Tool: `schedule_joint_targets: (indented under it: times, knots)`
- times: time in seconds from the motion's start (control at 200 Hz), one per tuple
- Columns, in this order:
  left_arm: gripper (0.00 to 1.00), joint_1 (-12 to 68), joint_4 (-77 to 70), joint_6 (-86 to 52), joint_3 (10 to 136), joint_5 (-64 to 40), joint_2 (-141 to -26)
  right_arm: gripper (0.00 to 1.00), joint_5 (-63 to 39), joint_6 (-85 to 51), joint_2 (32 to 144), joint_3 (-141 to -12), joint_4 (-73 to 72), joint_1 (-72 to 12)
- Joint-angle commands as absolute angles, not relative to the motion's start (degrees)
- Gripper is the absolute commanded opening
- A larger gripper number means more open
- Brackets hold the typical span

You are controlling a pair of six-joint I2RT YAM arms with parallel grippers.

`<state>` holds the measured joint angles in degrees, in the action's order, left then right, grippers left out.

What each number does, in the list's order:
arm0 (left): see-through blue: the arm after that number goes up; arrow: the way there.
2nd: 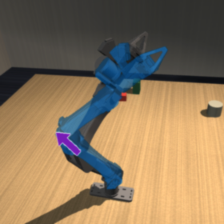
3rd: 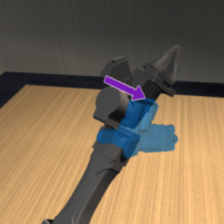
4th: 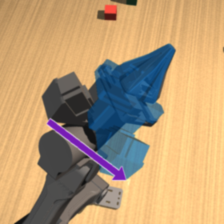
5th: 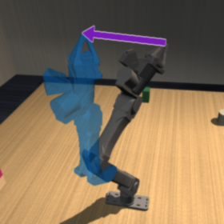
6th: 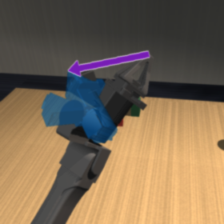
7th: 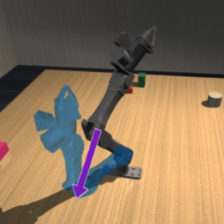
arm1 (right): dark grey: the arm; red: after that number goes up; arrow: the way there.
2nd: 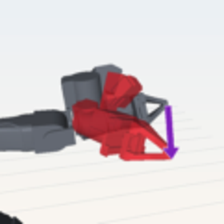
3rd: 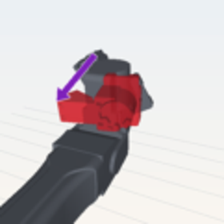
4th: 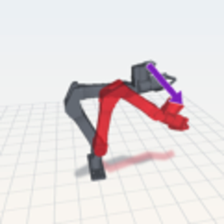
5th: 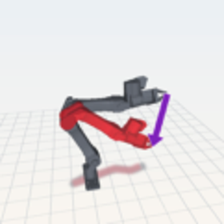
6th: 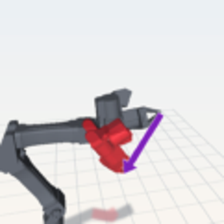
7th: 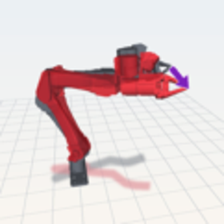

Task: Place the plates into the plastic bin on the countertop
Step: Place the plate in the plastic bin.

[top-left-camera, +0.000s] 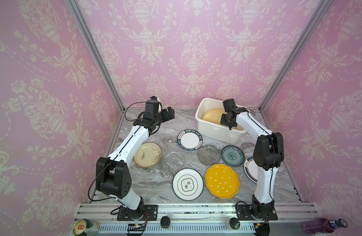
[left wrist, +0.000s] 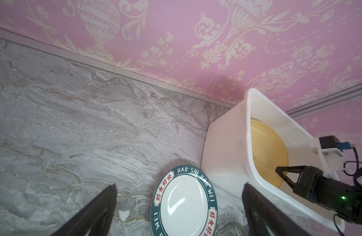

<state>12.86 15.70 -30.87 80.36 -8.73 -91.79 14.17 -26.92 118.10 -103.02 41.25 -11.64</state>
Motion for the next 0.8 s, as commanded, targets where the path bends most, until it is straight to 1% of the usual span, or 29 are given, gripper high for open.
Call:
schedule_joint_targets:
  times: [0.0, 0.19, 0.245, 0.315, 0.455, 0.796]
  knots:
    - [0.98, 12.4, 17.8, -29.3, 82.1, -9.9, -91.6, 0.00, 11.8, -25.9, 119.3, -103.8, 42.5, -11.6]
    - [0.98, 12.3, 18.2, -28.9, 82.5, -9.3, -91.8, 0.03, 11.6, -26.4, 121.5, -104.3, 42.8, -11.1]
    - [0.98, 12.4, 18.3, -28.8, 82.8, -9.1, -91.8, 0.08, 11.7, -26.7, 121.9, -104.4, 42.8, -10.8]
    - [0.98, 12.4, 18.3, -28.8, 83.0, -9.0, -92.0, 0.10, 11.9, -27.0, 122.1, -104.3, 42.9, -10.4]
    - [0.98, 12.4, 18.4, -28.8, 83.1, -8.9, -92.1, 0.20, 12.1, -27.2, 122.3, -104.6, 43.1, -9.7]
    - [0.98, 12.3, 18.8, -28.1, 81.9, -8.4, -90.8, 0.30, 13.4, -27.7, 121.8, -105.0, 43.5, -9.0]
